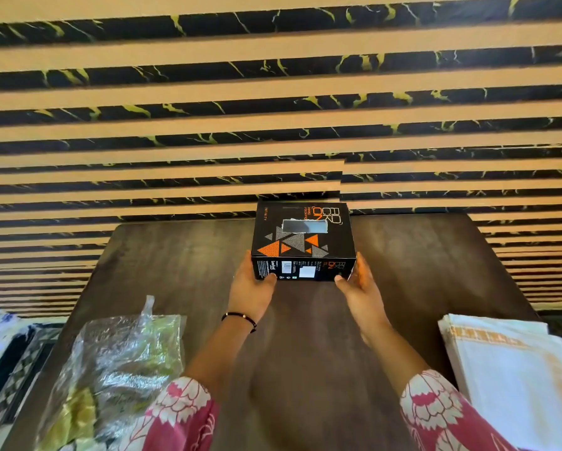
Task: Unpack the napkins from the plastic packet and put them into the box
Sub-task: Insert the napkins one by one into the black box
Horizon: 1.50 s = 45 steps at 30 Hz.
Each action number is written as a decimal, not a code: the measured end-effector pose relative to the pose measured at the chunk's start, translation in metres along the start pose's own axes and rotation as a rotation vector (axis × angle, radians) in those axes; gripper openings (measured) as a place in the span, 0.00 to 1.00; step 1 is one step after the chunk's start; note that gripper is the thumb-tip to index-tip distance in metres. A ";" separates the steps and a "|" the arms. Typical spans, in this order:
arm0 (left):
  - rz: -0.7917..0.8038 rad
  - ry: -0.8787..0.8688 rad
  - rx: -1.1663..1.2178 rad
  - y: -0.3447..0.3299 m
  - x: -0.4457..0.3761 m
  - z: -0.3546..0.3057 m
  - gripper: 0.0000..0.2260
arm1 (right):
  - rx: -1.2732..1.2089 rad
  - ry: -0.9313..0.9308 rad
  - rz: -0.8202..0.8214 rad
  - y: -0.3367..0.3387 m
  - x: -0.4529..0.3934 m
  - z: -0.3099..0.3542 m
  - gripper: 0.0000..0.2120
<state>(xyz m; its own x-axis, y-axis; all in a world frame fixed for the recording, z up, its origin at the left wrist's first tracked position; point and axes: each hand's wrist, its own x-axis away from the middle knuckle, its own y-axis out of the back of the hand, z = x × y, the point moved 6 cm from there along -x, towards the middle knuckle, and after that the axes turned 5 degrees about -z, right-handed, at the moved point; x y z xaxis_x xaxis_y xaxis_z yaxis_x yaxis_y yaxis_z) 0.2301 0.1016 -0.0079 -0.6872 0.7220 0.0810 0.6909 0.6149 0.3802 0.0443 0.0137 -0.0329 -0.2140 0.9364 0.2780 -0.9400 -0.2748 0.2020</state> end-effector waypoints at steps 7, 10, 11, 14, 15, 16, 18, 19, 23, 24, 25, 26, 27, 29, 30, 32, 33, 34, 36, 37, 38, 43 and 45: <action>-0.005 -0.022 -0.014 0.023 0.080 0.012 0.24 | -0.049 -0.015 0.031 0.017 0.068 -0.032 0.31; 0.010 -0.037 -0.062 0.033 0.112 0.022 0.28 | -0.115 -0.008 0.046 0.026 0.102 -0.044 0.30; 0.018 -0.051 -0.084 0.037 0.125 0.026 0.29 | -0.120 -0.014 0.052 0.031 0.114 -0.049 0.30; 0.055 -0.049 -0.140 0.045 0.159 0.042 0.29 | -0.060 0.005 0.014 0.047 0.142 -0.070 0.31; 0.060 -0.053 -0.157 0.049 0.169 0.046 0.29 | -0.012 0.021 0.001 0.052 0.152 -0.076 0.32; 0.068 -0.064 -0.176 0.053 0.181 0.050 0.29 | 0.014 0.035 -0.014 0.057 0.163 -0.081 0.32; 0.066 -0.101 -0.206 0.059 0.199 0.052 0.30 | 0.018 0.053 -0.046 0.067 0.180 -0.085 0.29; 0.051 -0.117 -0.218 0.062 0.203 0.051 0.31 | -0.001 0.057 -0.064 0.070 0.184 -0.084 0.27; -0.008 -0.267 -0.290 0.053 0.187 0.024 0.31 | -0.064 0.095 -0.124 0.081 0.171 -0.065 0.21; 0.004 -0.317 -0.320 0.045 0.179 0.013 0.30 | -0.052 0.094 -0.112 0.080 0.163 -0.058 0.21; 0.025 -0.357 -0.358 0.034 0.170 0.005 0.29 | -0.043 0.083 -0.087 0.077 0.156 -0.054 0.22; 0.051 -0.393 -0.408 0.021 0.161 -0.004 0.28 | -0.052 0.061 -0.052 0.074 0.148 -0.050 0.22; 0.079 -0.421 -0.463 0.008 0.154 -0.011 0.28 | -0.051 0.035 -0.022 0.069 0.142 -0.050 0.24; 0.121 -0.453 -0.574 -0.017 0.142 -0.020 0.28 | -0.004 -0.009 0.014 0.061 0.131 -0.050 0.26; 0.137 -0.452 -0.640 -0.027 0.139 -0.018 0.29 | 0.026 -0.021 0.030 0.059 0.128 -0.052 0.25; 0.153 -0.438 -0.814 -0.041 0.138 -0.009 0.31 | 0.045 -0.037 0.062 0.058 0.127 -0.057 0.22; 0.152 -0.442 -0.892 -0.044 0.140 -0.004 0.32 | 0.040 -0.042 0.086 0.058 0.130 -0.061 0.20; 0.146 -0.454 -0.936 -0.045 0.145 0.000 0.32 | 0.038 -0.043 0.111 0.059 0.134 -0.066 0.18; 0.147 -0.472 -0.948 -0.044 0.156 0.005 0.33 | 0.041 -0.054 0.159 0.063 0.143 -0.076 0.16; 0.150 -0.477 -0.946 -0.043 0.161 0.007 0.33 | 0.030 -0.066 0.185 0.065 0.147 -0.082 0.16; 0.147 -0.482 -0.946 -0.040 0.165 0.008 0.33 | 0.006 -0.074 0.217 0.066 0.150 -0.085 0.17; 0.114 -0.473 -0.941 -0.037 0.171 0.008 0.32 | -0.129 -0.087 0.247 0.070 0.133 -0.072 0.19; 0.111 -0.461 -0.957 -0.038 0.171 0.008 0.32 | -0.092 -0.026 0.221 0.070 0.114 -0.060 0.25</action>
<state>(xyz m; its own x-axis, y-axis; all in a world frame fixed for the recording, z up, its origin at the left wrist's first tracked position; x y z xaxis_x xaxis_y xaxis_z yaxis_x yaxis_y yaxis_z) 0.0880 0.2048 -0.0158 -0.3415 0.9321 -0.1209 0.1422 0.1784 0.9736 -0.0618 0.1142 -0.0436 -0.4111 0.8496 0.3304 -0.8918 -0.4500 0.0473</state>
